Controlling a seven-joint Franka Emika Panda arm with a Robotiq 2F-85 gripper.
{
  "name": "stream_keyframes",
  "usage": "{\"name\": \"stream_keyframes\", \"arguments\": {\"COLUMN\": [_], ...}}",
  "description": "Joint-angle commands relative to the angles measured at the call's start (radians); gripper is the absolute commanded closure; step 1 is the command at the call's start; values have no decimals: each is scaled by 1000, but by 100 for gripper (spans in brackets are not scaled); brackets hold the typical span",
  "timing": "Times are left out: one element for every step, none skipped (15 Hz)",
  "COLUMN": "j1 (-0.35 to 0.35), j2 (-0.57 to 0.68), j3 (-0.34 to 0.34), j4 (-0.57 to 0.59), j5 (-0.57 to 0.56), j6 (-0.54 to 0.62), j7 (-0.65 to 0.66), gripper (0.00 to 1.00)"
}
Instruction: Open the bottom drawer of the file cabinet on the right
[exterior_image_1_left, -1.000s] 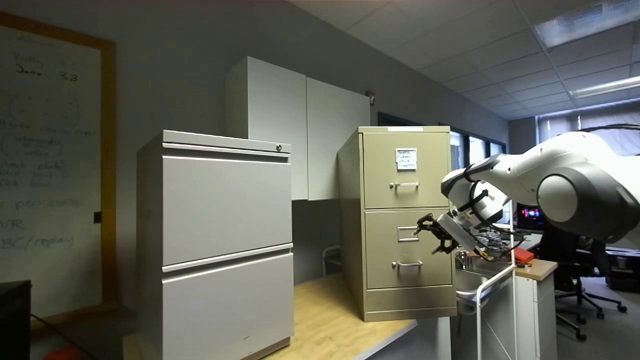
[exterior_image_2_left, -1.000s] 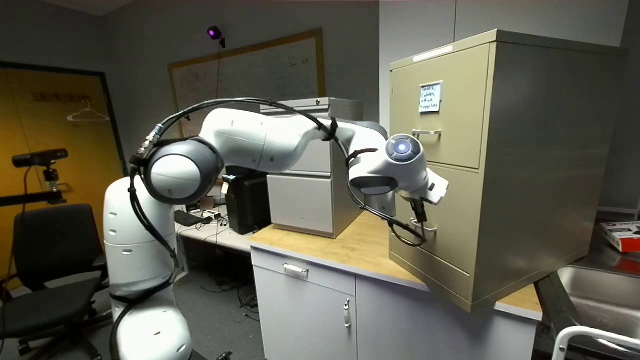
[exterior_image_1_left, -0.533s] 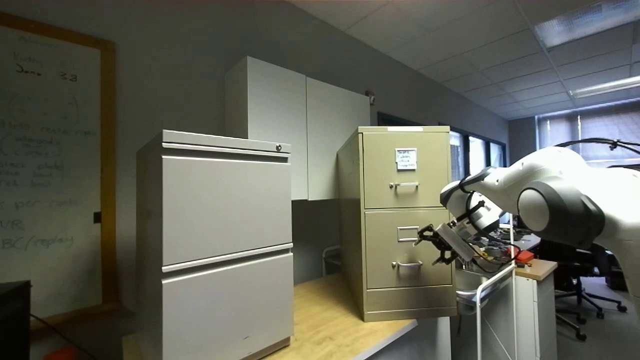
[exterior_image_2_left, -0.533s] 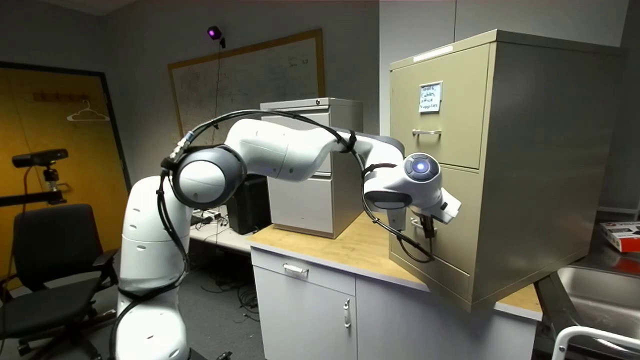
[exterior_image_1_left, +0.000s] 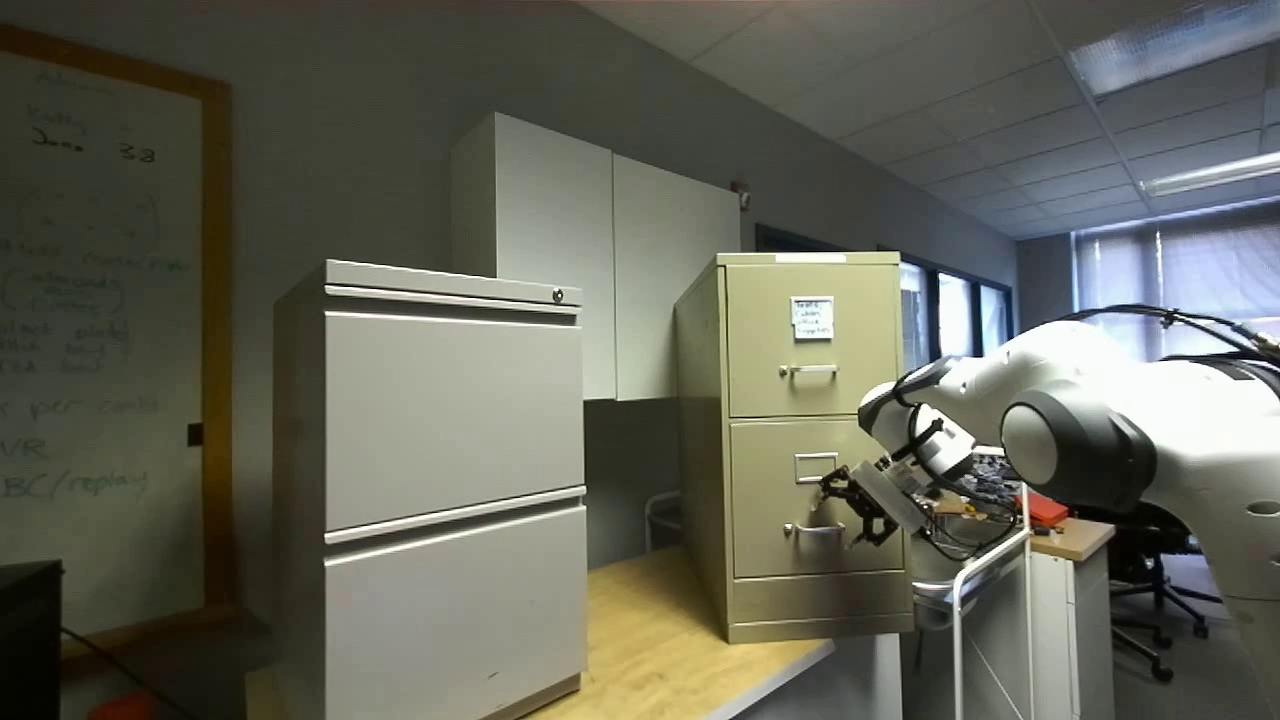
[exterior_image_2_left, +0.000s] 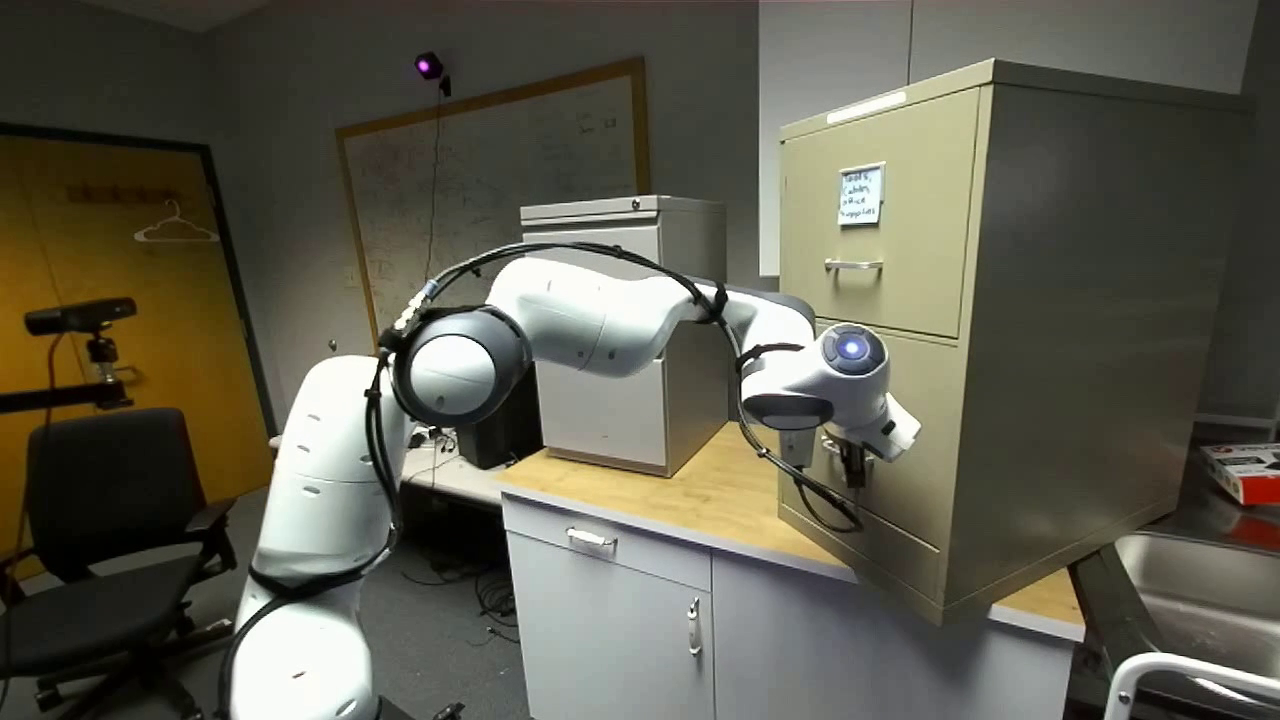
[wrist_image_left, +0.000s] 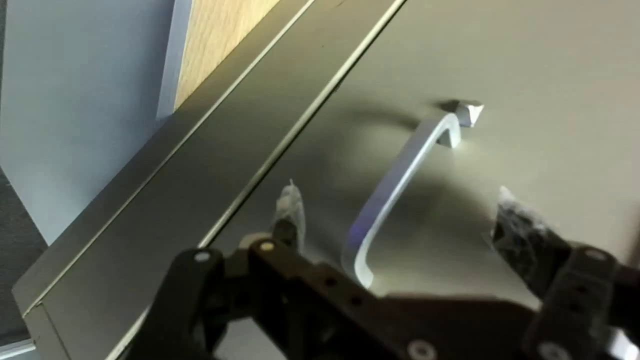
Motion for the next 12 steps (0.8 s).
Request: {"name": "stream_keyframes", "arguments": {"j1": [-34, -40, -45, -50, -54, -58, -61, -61, -56, -49, -42, -33], "j2": [72, 82, 91, 100, 108, 115, 121, 120, 109, 92, 74, 48], "j3": [17, 17, 16, 16, 15, 16, 17, 17, 14, 12, 11, 12], "j4": [68, 70, 72, 75, 78, 82, 90, 97, 98, 94, 88, 75], "j5": [-41, -46, -54, -63, -75, -85, -92, -109, -136, -172, -209, -249], "j6": [-14, -15, -16, -17, -18, -18, -22, -37, -54, -69, -78, -86], "j7": [68, 74, 81, 89, 95, 100, 106, 109, 113, 111, 113, 118], "gripper": [0, 0, 0, 0, 1, 16, 25, 30, 36, 43, 52, 60]}}
